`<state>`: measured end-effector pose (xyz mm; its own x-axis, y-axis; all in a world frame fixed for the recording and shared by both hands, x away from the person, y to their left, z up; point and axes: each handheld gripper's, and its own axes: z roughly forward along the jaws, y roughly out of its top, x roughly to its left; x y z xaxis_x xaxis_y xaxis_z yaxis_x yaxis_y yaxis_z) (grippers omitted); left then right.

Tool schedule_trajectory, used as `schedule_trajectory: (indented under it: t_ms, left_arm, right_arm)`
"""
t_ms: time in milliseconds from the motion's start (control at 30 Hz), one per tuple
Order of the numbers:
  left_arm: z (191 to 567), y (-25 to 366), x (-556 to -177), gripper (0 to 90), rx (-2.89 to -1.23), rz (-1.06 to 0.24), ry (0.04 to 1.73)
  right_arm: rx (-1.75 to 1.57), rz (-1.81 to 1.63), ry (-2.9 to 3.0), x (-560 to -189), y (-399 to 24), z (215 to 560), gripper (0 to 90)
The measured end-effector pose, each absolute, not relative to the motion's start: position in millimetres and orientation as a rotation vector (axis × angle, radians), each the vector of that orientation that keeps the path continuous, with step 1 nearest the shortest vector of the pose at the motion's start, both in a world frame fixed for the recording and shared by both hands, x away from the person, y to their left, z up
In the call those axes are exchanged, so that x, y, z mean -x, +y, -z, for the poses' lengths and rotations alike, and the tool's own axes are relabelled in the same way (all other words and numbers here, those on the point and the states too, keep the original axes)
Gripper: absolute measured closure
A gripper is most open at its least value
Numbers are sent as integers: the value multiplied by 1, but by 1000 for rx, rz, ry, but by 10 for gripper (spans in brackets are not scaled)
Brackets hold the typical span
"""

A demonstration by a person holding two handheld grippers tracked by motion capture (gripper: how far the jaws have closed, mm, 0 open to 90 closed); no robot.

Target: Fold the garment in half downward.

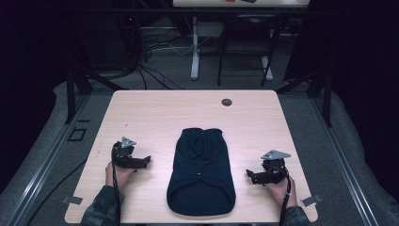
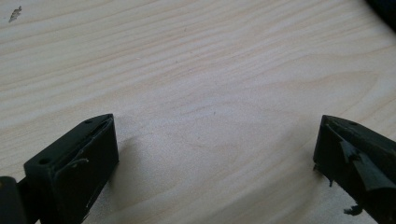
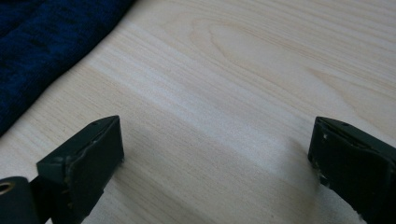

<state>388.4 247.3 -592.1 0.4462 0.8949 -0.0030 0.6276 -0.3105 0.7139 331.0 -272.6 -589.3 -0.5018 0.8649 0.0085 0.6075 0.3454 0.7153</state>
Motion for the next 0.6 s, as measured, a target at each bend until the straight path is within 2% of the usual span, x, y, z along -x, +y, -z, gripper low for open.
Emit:
schedule_trajectory:
  t_ms: [600]
  left_arm:
    - [589,243,-391,3,-2053,-515,1284]
  right_arm:
    - [-1311,-934,2250,-333,-273,588,27]
